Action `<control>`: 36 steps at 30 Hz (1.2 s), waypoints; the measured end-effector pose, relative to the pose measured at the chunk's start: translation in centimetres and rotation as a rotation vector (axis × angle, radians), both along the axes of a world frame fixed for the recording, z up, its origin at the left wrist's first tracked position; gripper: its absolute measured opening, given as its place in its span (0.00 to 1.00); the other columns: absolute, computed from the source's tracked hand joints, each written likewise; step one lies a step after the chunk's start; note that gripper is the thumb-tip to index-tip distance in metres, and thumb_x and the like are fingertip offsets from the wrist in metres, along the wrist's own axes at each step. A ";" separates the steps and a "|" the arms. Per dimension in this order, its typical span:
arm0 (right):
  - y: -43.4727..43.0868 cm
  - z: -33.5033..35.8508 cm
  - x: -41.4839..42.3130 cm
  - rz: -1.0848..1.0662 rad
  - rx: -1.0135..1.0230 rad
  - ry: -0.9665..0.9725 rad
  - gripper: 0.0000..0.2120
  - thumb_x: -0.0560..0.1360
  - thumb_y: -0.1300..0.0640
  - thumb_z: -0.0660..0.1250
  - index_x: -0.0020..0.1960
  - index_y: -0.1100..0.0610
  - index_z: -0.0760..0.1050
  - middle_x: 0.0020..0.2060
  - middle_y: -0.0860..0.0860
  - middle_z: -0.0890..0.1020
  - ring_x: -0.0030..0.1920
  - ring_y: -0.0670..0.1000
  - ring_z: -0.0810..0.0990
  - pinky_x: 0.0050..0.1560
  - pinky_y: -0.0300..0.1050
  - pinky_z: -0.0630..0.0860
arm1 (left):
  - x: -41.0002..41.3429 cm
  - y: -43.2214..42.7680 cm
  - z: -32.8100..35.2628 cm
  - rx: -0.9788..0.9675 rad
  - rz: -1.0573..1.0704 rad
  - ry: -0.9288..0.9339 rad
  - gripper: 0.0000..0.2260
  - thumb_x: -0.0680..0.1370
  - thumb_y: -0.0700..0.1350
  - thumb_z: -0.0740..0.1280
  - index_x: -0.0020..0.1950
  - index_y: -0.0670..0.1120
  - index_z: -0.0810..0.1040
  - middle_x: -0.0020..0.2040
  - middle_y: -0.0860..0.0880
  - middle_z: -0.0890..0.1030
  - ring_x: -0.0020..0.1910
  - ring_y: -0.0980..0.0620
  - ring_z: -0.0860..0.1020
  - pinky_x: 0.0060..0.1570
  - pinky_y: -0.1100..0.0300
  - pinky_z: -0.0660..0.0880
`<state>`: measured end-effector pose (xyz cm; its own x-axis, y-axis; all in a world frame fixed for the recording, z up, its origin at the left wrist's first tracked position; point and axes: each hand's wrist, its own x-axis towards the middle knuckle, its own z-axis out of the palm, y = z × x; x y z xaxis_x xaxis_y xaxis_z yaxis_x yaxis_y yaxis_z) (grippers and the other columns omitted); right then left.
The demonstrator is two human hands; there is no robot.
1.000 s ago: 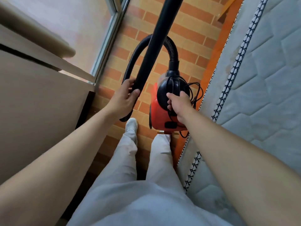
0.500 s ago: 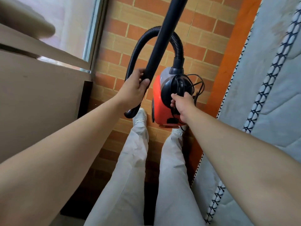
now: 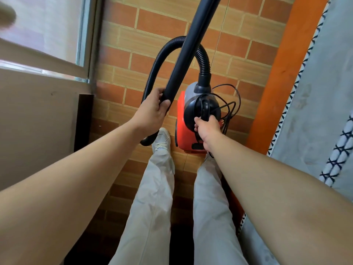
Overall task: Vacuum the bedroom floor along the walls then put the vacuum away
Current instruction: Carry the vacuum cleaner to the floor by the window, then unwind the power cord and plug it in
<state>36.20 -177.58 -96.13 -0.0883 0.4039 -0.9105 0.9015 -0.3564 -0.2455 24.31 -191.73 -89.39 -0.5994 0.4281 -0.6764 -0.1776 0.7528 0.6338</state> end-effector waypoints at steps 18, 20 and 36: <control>-2.0 -5.6 3.2 0.010 -0.090 -0.010 0.21 0.82 0.53 0.66 0.73 0.54 0.68 0.67 0.56 0.76 0.65 0.58 0.75 0.59 0.51 0.71 | 3.0 0.1 -6.7 -0.091 -0.078 -0.001 0.18 0.86 0.45 0.61 0.76 0.47 0.66 0.59 0.53 0.76 0.59 0.50 0.78 0.60 0.49 0.76; -2.1 -6.1 3.9 0.018 -0.101 -0.004 0.21 0.82 0.54 0.66 0.73 0.54 0.68 0.68 0.56 0.76 0.65 0.58 0.75 0.61 0.52 0.72 | 3.4 -0.3 -6.9 -0.094 -0.073 0.000 0.18 0.86 0.45 0.61 0.76 0.48 0.66 0.60 0.54 0.76 0.59 0.50 0.78 0.59 0.48 0.77; -2.4 -8.9 7.1 0.008 -0.101 0.041 0.18 0.79 0.54 0.69 0.67 0.54 0.71 0.64 0.56 0.78 0.63 0.58 0.78 0.65 0.59 0.74 | 7.8 0.2 -10.8 -0.131 -0.153 0.022 0.19 0.85 0.44 0.62 0.75 0.46 0.67 0.68 0.45 0.74 0.63 0.50 0.73 0.59 0.58 0.67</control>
